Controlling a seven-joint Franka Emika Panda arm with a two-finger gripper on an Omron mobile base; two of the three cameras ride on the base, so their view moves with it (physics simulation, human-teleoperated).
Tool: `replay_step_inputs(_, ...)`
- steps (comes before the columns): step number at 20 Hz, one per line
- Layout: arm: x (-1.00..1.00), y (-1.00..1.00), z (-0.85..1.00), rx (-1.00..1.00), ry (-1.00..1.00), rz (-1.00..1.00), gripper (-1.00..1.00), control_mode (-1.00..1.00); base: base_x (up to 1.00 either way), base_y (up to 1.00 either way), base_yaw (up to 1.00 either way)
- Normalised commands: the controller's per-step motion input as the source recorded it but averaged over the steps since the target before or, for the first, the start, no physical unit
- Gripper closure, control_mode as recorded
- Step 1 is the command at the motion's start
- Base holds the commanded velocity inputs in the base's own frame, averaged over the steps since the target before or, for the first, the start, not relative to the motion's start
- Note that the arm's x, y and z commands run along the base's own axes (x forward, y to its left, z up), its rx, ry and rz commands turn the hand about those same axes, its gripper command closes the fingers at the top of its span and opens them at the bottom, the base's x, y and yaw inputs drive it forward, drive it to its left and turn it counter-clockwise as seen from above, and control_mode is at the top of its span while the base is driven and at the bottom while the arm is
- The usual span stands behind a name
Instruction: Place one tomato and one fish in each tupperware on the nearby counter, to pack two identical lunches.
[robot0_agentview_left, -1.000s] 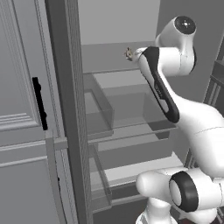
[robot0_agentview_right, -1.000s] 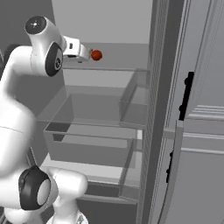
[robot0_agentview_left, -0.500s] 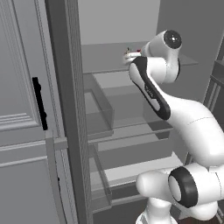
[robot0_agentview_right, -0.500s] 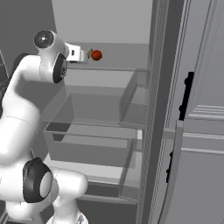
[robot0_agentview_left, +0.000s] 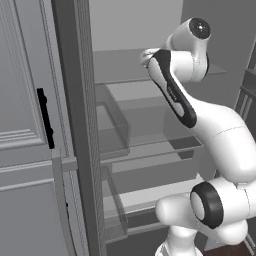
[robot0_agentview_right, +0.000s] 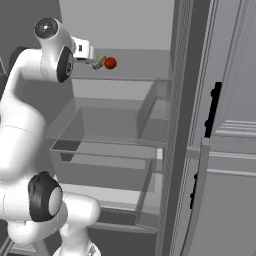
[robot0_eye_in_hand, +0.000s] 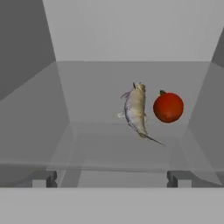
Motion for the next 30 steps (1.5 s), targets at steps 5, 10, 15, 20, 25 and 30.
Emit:
replay_step_inputs(5,0.46,0.0,-0.1,0.0,-0.01,0.0,-1.0,-1.0,0.0,0.0,0.0)
replay_step_inputs(10,0.66,0.0,-0.05,0.0,0.03,0.0,-1.0,-1.0,0.0,0.0,0.0)
replay_step_inputs(15,0.56,0.0,-0.39,0.0,0.12,0.0,-1.0,-1.0,0.0,0.0,0.0)
replay_step_inputs(20,0.29,0.0,-0.2,0.0,0.07,0.0,-1.0,-1.0,0.0,0.0,0.0)
replay_step_inputs(25,0.0,0.0,-0.06,0.0,0.0,0.0,-1.0,-1.0,0.0,0.0,0.0)
replay_step_inputs(30,0.0,0.16,-0.18,0.0,0.0,0.0,-1.0,-1.0,0.0,0.0,0.0)
